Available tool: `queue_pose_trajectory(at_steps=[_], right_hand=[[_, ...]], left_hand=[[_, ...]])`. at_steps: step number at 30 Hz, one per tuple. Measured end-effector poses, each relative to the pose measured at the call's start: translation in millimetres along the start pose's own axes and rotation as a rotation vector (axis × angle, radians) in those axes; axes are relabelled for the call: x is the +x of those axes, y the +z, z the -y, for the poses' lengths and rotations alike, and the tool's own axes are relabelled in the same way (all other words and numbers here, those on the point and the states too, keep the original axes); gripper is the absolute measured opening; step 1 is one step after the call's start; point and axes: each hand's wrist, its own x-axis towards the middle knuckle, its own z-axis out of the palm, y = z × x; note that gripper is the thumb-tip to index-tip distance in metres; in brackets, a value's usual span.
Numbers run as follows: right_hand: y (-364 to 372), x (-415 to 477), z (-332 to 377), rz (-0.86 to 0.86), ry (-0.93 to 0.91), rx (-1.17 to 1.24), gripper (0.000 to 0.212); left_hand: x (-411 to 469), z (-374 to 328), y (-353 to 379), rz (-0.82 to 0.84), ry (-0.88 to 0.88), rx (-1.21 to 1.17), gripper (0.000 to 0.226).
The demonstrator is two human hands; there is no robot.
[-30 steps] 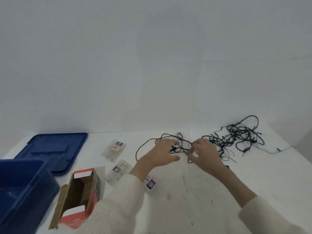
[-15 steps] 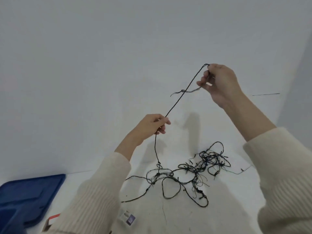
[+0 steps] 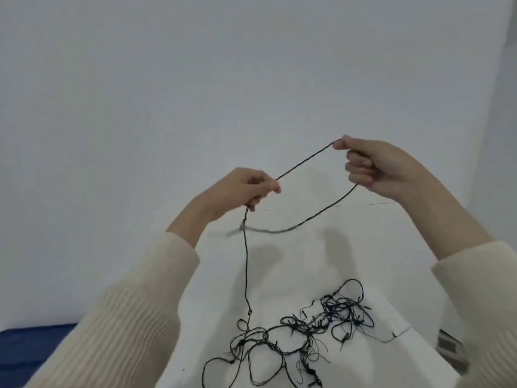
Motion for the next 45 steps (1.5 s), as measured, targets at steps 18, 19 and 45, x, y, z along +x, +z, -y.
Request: queue_pose_trajectory(at_steps=[18, 19, 45], right_hand=[[-34.2, -12.2, -11.3, 0.115, -0.146, -0.501, 0.024], [-46.7, -9.7, -15.1, 0.063, -0.136, -0.498, 0.025], [-115.7, 8.0, -50.7, -0.268, 0.029, -0.372, 0.023]], left_hand=[[8.1, -41.8, 60.2, -0.086, 0.018, 0.063, 0.019], [2.6, -29.8, 58.4, -0.048, -0.030, 0.013, 0.022], [-13.1, 15.7, 38.4, 0.014, -0.290, 0.094, 0.022]])
